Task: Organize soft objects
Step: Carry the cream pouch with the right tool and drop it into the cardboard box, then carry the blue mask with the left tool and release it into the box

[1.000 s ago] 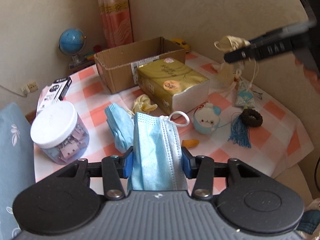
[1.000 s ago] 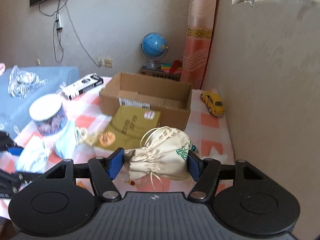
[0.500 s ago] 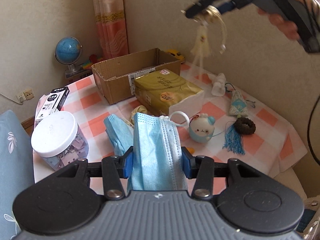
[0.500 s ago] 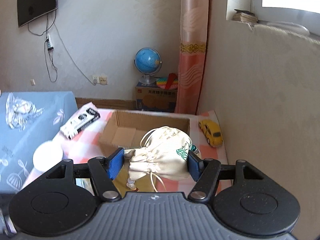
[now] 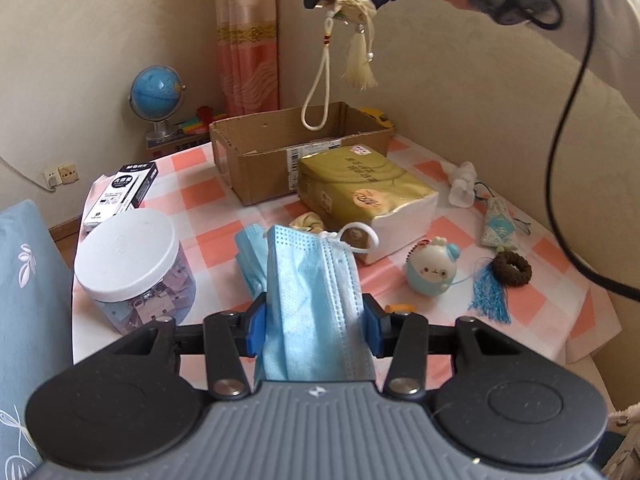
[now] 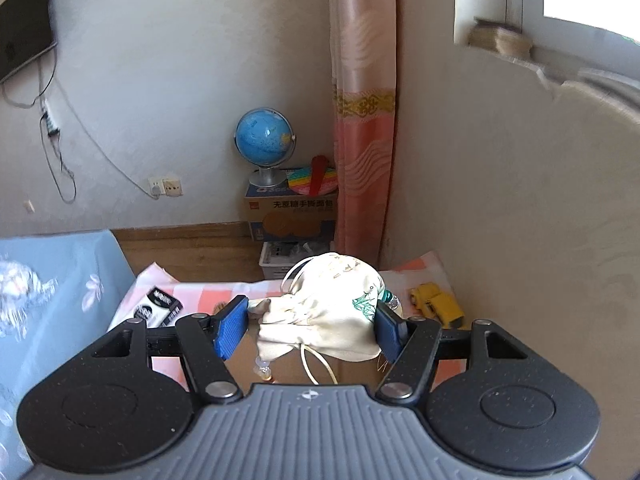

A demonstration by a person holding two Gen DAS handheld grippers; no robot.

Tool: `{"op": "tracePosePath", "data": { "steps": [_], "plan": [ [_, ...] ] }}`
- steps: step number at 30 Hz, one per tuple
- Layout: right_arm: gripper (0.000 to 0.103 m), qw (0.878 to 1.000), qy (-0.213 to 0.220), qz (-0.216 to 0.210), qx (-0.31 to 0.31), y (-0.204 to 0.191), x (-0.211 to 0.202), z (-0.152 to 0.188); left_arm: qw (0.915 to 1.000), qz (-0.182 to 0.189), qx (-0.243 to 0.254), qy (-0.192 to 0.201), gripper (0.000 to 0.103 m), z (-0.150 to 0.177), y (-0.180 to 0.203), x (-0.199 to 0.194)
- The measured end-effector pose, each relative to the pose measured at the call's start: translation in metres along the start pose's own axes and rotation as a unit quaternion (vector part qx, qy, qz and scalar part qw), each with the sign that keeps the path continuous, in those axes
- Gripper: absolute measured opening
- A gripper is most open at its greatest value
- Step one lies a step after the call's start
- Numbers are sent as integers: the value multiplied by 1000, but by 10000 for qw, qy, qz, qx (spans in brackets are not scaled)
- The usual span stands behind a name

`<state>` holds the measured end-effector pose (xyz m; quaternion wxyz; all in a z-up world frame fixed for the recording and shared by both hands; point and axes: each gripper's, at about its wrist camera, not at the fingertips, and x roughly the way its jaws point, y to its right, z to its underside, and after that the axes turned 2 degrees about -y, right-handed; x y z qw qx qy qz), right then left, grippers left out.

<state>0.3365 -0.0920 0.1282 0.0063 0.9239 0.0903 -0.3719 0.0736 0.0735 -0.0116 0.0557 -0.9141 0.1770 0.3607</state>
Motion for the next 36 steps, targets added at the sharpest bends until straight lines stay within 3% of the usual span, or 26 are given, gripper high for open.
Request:
{"op": "tracePosePath", "data": {
  "steps": [5,14,16,17,18,21,29,36],
  "plan": [
    [70,9974,-324,-193,611,3,40,-7,9999,-75,-117,-14,46,1,-8,2],
    [70,9917,-845,231,941,10,103,14,9996,-129,-241,-95,46,4,-15,5],
    [74,9914,-903,339,887,11,111,18,9996,-145,-237,-108,46,4,-15,5],
    [84,9919,-894,388,819,12,113,21,9995,-152,-239,-112,46,4,-15,5],
    [93,9923,-895,409,755,12,114,23,9995,-157,-242,-118,46,4,-15,5],
    [102,9944,-777,433,562,12,107,30,9994,-164,-249,-145,46,2,-15,7],
    [103,9980,-562,145,263,25,60,56,9996,-95,-137,-228,46,-7,-7,8],
    [103,9987,-482,-93,107,36,15,102,9996,-43,-84,-269,46,-24,-2,8]
  ]
}}
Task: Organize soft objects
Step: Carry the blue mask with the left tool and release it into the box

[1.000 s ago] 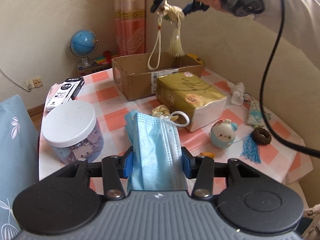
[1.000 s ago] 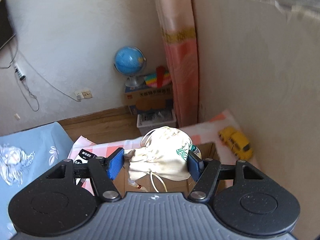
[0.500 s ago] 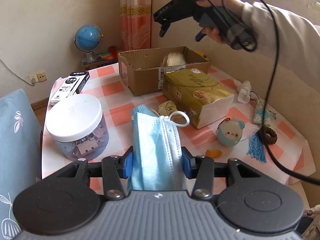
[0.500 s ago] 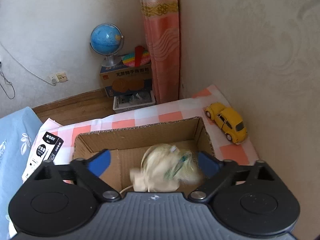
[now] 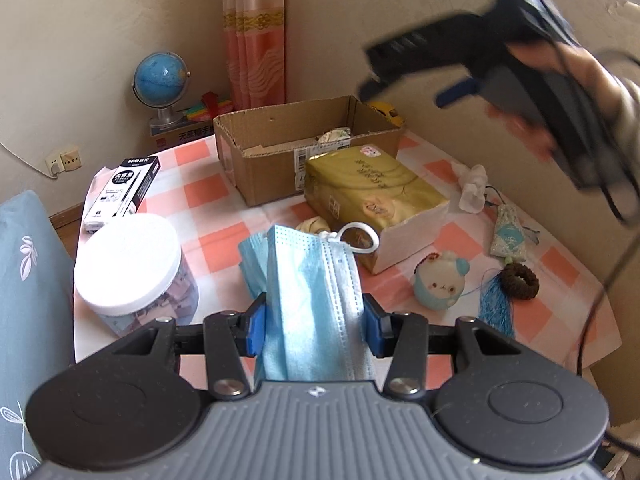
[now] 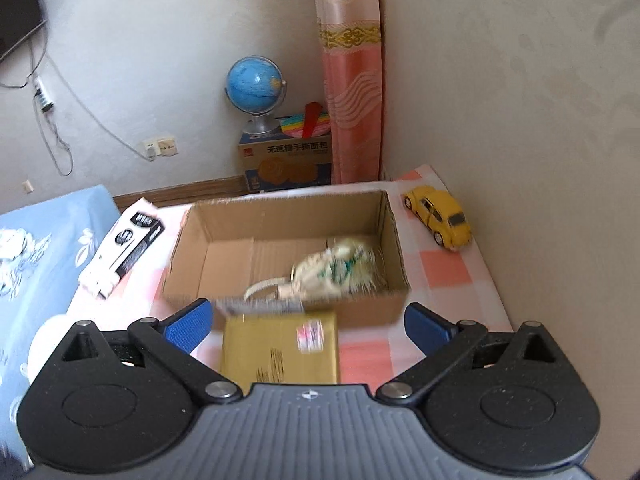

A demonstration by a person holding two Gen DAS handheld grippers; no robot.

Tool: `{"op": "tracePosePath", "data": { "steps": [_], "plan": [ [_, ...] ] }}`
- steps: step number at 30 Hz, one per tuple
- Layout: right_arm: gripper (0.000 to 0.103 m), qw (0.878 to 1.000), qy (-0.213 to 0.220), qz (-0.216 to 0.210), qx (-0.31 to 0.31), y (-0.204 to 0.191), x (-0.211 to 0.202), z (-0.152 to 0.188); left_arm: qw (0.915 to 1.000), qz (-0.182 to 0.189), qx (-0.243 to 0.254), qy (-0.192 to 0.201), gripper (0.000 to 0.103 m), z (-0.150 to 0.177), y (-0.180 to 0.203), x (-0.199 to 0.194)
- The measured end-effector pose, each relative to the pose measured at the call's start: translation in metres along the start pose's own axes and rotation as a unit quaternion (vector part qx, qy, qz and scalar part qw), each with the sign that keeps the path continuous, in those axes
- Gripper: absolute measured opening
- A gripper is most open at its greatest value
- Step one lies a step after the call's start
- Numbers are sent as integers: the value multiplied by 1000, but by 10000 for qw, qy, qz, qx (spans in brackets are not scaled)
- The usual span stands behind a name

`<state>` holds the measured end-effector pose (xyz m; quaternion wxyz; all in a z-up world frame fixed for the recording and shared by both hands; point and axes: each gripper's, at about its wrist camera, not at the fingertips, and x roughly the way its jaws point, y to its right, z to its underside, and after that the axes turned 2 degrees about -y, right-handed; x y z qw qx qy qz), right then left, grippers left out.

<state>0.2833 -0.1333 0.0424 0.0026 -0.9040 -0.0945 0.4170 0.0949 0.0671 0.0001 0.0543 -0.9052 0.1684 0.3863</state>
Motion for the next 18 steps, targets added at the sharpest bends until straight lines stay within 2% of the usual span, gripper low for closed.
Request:
{"op": "tracePosePath", "data": {
  "steps": [5,9,14,18],
  "plan": [
    [103,9995,211,-83,-198,12,-25,45,10000,-50,58,38,46,-20,3,3],
    [103,9995,301,11,52,31,-38,78,9998,-102,117,80,46,-45,3,11],
    [103,9976,538,101,428,52,-54,110,9998,-174,74,109,46,-87,0,32],
    [103,9961,774,154,406,56,-63,124,9997,-235,25,52,46,-128,-3,63]
  ]
}}
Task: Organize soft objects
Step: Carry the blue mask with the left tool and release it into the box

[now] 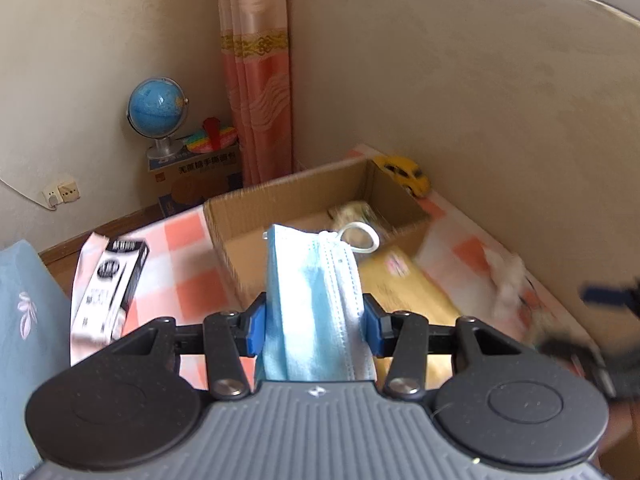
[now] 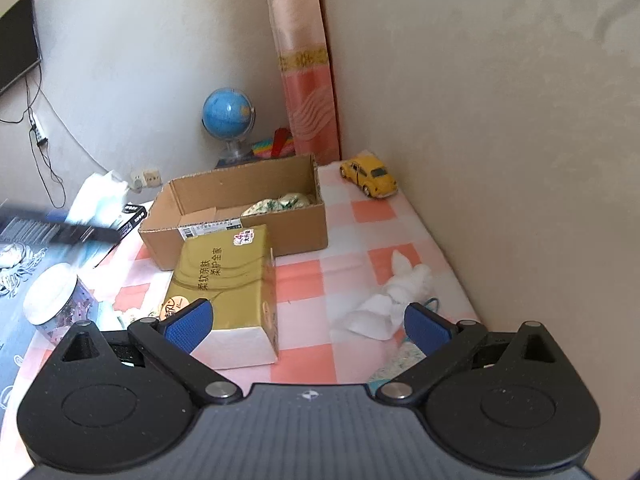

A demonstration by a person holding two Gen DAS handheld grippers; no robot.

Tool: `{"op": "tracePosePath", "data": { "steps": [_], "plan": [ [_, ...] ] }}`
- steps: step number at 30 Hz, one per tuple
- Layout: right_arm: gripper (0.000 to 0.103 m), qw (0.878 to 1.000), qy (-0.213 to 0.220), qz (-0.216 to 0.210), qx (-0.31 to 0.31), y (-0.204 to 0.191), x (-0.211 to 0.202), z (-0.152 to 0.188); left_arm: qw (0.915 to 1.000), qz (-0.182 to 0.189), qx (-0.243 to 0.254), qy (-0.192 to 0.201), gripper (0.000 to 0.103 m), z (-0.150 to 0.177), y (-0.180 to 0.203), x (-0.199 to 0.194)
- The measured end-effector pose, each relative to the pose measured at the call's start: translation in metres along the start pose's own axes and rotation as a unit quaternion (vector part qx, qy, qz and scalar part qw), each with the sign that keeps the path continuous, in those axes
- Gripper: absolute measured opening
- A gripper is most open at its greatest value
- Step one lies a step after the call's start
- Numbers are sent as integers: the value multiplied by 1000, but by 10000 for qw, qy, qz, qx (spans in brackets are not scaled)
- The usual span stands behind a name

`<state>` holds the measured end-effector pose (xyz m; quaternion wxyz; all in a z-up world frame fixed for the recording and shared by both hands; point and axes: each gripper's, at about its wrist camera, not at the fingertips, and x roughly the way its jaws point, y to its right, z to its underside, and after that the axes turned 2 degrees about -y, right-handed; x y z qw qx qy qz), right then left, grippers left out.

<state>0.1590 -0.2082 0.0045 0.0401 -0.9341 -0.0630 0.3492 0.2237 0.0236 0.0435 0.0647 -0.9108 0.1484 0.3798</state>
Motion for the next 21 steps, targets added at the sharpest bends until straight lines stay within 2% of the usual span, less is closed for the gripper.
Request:
{"op": "tracePosePath", "data": {
  "steps": [7,14,15,16,18,21],
  "plan": [
    [103,9983,276,-138,-496,-3,-10,14,9988,-371,-209,-229,46,-52,-5,69],
    [103,9969,271,-165,-725,1,-3,20,9945,-850,-347,-507,49,-71,-17,123],
    [103,9969,244,-167,-730,2,-1,20,9934,-975,-364,-479,54,-71,-18,127],
    [103,9970,218,-168,-721,3,1,20,9921,-1110,-373,-458,65,-71,-18,130],
    [103,9973,188,-152,-687,6,3,21,9901,-1275,-427,-408,81,-71,-20,132],
    [103,9975,149,-177,-666,8,5,23,9908,-1248,-383,-358,83,-70,-21,129]
  ]
}}
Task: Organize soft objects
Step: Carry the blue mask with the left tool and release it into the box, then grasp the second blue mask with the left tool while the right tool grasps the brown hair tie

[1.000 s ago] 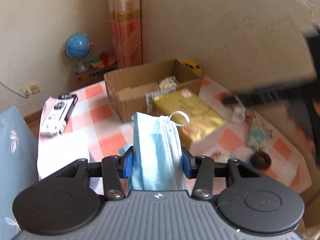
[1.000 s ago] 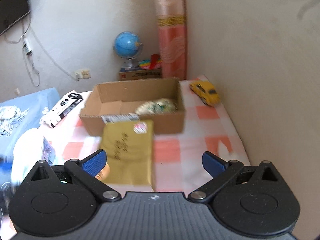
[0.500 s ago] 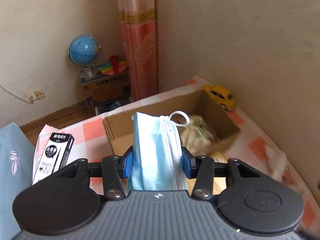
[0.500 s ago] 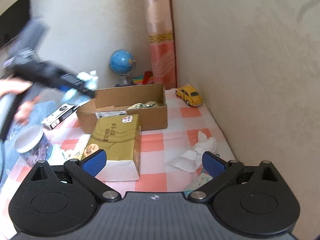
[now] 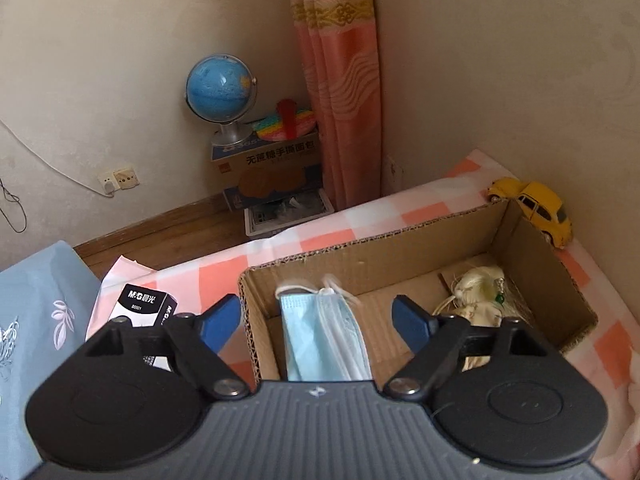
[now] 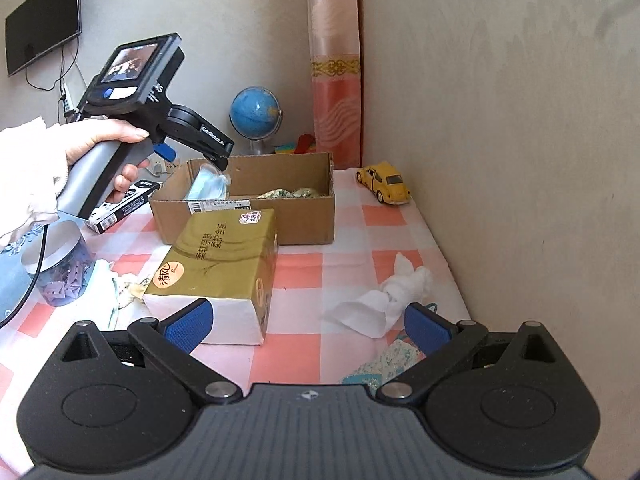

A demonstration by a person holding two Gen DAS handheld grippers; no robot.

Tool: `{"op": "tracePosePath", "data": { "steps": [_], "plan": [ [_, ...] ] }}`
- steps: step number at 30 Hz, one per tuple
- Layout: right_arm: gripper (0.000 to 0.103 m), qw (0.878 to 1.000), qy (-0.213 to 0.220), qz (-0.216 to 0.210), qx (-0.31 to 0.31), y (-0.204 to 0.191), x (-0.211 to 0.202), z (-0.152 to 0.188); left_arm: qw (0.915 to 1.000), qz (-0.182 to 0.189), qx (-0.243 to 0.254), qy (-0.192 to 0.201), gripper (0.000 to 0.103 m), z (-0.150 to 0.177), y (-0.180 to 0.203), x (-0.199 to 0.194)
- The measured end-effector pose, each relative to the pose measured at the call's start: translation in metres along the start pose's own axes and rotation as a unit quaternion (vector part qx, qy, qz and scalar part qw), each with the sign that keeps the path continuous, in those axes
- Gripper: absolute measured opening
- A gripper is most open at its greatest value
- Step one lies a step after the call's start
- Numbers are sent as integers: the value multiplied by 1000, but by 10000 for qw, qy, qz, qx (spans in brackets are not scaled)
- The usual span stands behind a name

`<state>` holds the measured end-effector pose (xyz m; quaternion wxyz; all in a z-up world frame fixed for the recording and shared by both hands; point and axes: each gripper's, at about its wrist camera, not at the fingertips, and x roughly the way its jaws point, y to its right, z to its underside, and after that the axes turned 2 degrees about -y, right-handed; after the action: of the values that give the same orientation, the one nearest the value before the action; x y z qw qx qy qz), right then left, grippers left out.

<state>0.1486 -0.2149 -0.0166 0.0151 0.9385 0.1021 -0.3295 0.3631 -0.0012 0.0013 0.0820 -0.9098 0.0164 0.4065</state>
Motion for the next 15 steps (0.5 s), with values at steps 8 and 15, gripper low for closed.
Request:
{"op": "tracePosePath", "data": {
  "steps": [8,15],
  "plan": [
    [103,9999,14,-124,-86,-3,-9,1,9995,213,35,240,87,14,-6,-47],
    [103,9992,-185,-181,-312,-8,-15,15,9978,476,144,436,88,53,-7,-102]
  ]
}}
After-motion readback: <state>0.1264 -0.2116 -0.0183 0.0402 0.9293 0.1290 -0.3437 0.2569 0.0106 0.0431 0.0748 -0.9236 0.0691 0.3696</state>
